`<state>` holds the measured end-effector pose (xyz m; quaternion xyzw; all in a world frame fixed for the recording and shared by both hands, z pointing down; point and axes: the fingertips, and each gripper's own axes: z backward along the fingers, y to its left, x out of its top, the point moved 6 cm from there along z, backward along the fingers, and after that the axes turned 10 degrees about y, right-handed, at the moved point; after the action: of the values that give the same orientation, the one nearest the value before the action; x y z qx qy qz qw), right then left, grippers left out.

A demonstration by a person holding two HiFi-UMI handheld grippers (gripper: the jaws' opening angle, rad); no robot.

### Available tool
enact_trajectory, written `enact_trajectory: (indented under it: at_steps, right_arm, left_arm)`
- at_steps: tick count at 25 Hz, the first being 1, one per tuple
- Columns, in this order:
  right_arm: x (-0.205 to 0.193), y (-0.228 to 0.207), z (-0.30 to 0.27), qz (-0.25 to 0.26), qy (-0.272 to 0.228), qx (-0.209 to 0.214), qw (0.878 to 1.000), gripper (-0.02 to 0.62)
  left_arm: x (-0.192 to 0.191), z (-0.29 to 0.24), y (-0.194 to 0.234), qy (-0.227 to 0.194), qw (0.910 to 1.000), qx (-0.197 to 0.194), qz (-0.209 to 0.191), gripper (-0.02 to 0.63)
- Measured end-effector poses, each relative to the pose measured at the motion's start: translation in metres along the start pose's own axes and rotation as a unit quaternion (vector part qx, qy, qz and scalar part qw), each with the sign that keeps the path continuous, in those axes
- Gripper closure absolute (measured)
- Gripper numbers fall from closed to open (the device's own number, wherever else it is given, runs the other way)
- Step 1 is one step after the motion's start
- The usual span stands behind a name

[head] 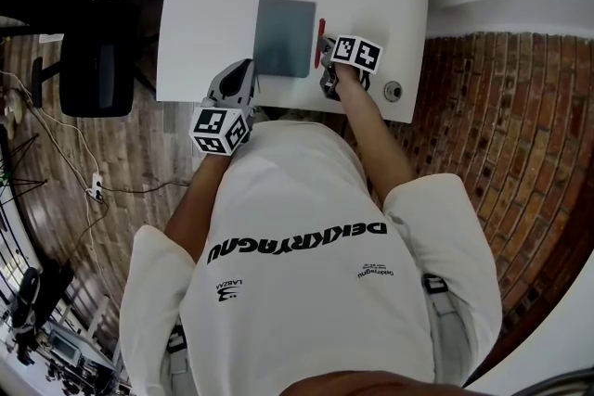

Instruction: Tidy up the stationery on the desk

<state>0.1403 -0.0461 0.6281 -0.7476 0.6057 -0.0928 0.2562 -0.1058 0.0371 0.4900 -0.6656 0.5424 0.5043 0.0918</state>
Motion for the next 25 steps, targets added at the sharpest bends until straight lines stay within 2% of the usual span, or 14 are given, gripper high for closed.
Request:
enact_trajectory:
  at_steps: [8,12,17,20,25]
  right_arm:
    - [0.015,0.004,0.032,-0.016,-0.062,0.028,0.998,0.517]
    - [0.023,0.016,0.056,-0.004,-0.104,0.041,0.994,0.522]
    - [0.025,0.044,0.083,0.064,-0.152,0.057,0.985,0.534]
    - [0.024,0.063,0.097,0.122,-0.183,0.053,0.974,0.542]
    - [0.017,0.083,0.113,0.179,-0.220,0.042,0.958,0.595]
  left_arm:
    - [0.005,-0.003,-0.003,-0.001,0.9999,-0.003,-0.013,0.609]
    - [0.009,-0.006,-0.007,0.001,0.9997,-0.007,-0.024,0.609]
    - [0.013,-0.012,-0.014,0.002,0.9992,-0.014,-0.038,0.609]
    - [0.016,-0.015,-0.016,0.002,0.9988,-0.019,-0.045,0.609]
    - [0.022,-0.019,-0.017,0.000,0.9982,-0.026,-0.054,0.609]
